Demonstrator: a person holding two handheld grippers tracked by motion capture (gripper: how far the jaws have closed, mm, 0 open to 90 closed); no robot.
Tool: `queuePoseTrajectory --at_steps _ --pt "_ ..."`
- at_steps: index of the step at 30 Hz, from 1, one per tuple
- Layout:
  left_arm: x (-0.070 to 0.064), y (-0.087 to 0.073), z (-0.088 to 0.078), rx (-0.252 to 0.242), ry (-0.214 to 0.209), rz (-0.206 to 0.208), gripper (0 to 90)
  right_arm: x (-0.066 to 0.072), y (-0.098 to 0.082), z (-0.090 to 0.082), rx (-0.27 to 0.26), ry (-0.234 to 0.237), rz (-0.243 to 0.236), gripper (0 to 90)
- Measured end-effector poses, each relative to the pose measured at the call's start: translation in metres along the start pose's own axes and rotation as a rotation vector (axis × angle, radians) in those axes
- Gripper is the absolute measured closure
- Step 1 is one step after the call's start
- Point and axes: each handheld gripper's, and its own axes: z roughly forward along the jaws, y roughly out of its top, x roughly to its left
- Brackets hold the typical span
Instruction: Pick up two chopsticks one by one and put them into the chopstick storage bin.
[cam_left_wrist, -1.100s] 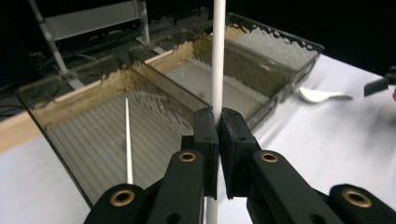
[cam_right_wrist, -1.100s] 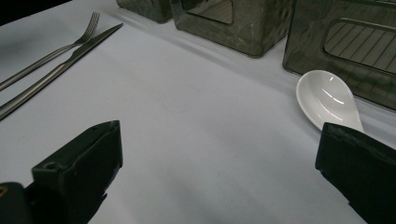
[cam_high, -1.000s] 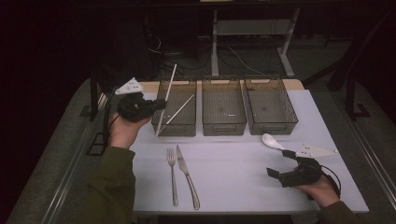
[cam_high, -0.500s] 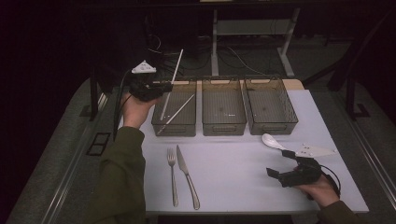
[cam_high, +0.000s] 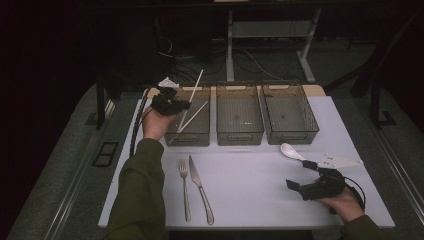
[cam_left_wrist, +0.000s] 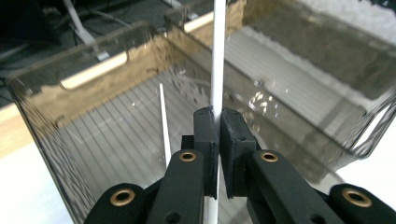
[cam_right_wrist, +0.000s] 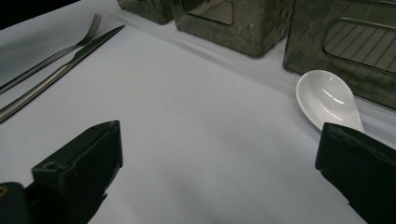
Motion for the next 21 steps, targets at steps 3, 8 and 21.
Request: queuePoseTrajectory --at_steps 3,8,21 --pt "0.002 -0.006 0.005 0.019 0.005 -0.014 84.8 0.0 0.0 0.0 0.003 0.0 0.0 0.8" --pt "0.005 -0.012 0.01 0.051 0.009 -0.016 84.7 0.0 0.0 0.0 0.001 -0.001 0.0 0.7" --pt "0.009 -0.016 0.022 0.099 0.048 -0.04 84.3 0.0 0.0 0.0 0.004 0.001 -0.001 0.7"
